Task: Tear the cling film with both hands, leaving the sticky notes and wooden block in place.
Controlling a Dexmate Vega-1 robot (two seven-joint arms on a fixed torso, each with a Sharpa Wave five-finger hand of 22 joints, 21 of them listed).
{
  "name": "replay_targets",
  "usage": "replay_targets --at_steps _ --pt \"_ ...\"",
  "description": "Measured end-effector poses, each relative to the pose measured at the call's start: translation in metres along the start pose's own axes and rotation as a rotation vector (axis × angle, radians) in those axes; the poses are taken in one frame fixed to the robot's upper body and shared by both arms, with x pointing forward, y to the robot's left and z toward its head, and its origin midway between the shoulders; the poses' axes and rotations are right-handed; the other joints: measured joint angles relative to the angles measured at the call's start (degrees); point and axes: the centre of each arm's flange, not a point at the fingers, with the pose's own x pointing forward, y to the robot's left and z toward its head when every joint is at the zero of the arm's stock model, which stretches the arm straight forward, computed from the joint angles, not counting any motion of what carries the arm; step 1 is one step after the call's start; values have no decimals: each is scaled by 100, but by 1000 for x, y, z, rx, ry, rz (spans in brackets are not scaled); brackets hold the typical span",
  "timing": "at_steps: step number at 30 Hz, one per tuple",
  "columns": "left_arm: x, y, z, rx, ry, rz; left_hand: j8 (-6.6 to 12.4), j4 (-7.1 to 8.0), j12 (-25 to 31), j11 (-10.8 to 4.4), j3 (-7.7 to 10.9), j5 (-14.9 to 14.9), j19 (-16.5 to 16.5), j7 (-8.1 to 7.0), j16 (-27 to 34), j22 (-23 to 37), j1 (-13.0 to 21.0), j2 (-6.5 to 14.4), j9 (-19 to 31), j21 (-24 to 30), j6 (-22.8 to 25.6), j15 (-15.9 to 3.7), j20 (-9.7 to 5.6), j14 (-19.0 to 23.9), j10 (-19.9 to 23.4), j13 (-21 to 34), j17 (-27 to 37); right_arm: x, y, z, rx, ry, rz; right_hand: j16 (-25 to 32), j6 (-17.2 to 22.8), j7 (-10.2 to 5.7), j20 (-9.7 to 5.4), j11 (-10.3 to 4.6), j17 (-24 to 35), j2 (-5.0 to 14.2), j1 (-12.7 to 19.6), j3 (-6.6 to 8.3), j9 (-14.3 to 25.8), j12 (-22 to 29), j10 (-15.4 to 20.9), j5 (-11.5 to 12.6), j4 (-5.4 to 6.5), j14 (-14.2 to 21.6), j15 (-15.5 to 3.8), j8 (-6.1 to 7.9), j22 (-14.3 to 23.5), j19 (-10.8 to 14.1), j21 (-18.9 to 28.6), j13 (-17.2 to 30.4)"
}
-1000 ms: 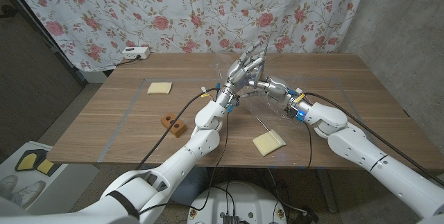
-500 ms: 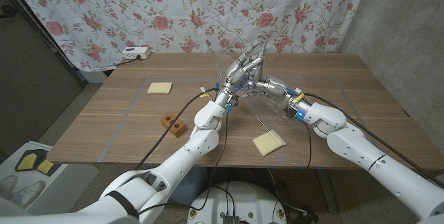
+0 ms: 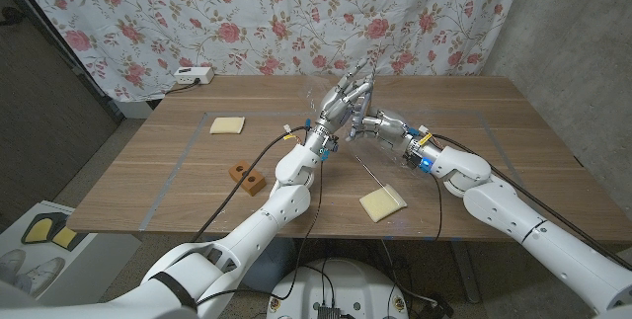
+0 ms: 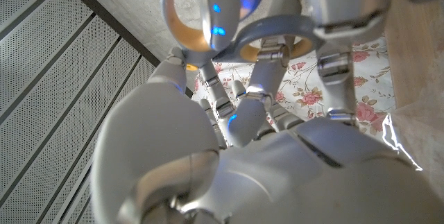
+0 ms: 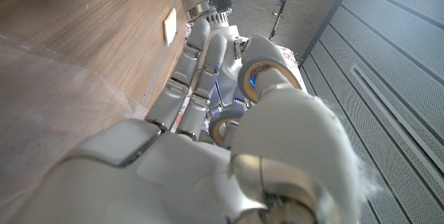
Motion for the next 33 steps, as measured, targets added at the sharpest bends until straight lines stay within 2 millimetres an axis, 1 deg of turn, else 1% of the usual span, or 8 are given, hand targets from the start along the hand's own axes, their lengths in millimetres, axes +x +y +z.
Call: replay_targets --at_steps 3,6,14,15,16,20,24,33 --pt "0 0 0 0 -1 1 0 0 0 0 0 1 0 0 0 0 0 0 0 0 0 0 0 0 0 0 22 0 1 0 7 -4 0 220 562 -35 -121 0 558 45 45 -68 133 0 0 25 5 314 -67 168 337 121 547 0" --pt "-2 1 0 -1 -2 4 -31 0 0 0 0 1 0 0 0 0 0 0 0 0 0 0 0 0 0 0 28 0 2 0 16 -7 -4 308 917 -48 -226 0 933 15 75 -77 261 0 0 118 15 531 -147 296 598 225 978 0" --pt "-4 1 0 -2 -3 12 -31 0 -1 0 0 0 0 0 23 0 0 0 0 0 0 0 0 0 0 0 54 0 4 -1 37 -10 -9 757 1370 13 -452 21 2071 -3 57 -77 699 0 23 342 15 1006 -299 564 1162 322 2022 1" --pt "-5 2 0 -2 -5 14 -31 0 -2 0 0 0 0 0 23 0 1 -1 0 0 0 0 0 0 0 0 54 0 4 -1 42 -11 -9 849 1512 -16 -483 24 2187 -4 56 -77 864 0 26 370 15 1088 -311 679 1223 357 2160 0" --pt "-6 2 0 -2 -4 18 -31 1 -2 0 0 0 0 0 23 0 1 -1 0 0 0 0 0 0 0 0 54 0 5 -1 44 -11 -7 948 1548 -17 -520 24 2269 -24 36 -77 914 0 26 400 15 1184 -329 717 1293 400 2311 -2" --pt "-7 3 0 -3 -5 24 -31 7 21 0 -7 -14 0 0 44 0 1 -1 0 0 0 0 0 0 0 0 78 0 6 -1 52 -10 -7 1427 1810 2 -572 25 2386 -86 36 -58 1195 0 27 534 34 1692 -508 968 1496 749 2871 -3" --pt "-9 4 1 -3 -6 34 -31 8 56 32 -8 -36 0 -31 44 0 1 -1 0 0 31 0 0 0 32 0 80 1 6 0 61 -10 -4 1851 2011 16 -665 28 2407 -139 -17 83 1419 0 29 690 68 1939 -669 1167 1566 931 3261 -6" --pt "-13 6 1 0 -5 50 -31 14 64 32 -16 -73 0 -31 44 0 8 -8 0 27 31 0 0 0 32 0 80 0 7 0 79 -2 18 2367 2166 33 -724 30 2414 -159 -116 243 1490 -2 30 804 77 2078 -751 1262 1532 1030 3600 -384"
